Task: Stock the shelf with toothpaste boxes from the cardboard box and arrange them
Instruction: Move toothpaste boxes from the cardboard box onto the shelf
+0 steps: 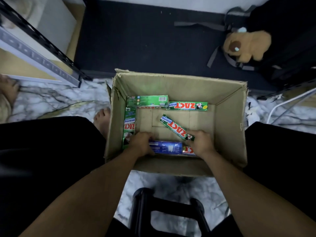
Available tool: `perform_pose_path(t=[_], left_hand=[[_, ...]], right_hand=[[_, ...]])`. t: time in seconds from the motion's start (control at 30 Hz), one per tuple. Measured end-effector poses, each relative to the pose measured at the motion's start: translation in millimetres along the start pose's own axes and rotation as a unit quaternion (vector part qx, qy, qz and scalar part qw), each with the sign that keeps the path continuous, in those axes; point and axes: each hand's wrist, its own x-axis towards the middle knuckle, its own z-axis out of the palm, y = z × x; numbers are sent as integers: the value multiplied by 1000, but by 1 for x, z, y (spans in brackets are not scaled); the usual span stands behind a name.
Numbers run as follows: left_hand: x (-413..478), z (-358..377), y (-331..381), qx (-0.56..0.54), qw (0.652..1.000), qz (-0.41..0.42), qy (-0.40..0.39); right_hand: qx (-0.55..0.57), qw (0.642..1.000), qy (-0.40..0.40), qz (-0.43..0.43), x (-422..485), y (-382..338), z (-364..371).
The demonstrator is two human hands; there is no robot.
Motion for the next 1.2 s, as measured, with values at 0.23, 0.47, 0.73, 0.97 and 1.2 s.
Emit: perform_pose_path(t=[0.23,0.47,0.73,0.97,1.2], left_hand=[[9,4,-6,1,1000,27,-11],[16,2,-14,-67,996,40,52],[18,3,-14,-21,997,47,50],[22,1,-10,64,993,84,46],[27,1,-8,88,992,71,61]], right_hand=[[29,999,22,11,7,5,14],[75,996,43,10,10,10,18],[0,999,27,-29,13,8,17],[0,999,49,6,14,9,19],[-39,990,112,82,13,17,4]])
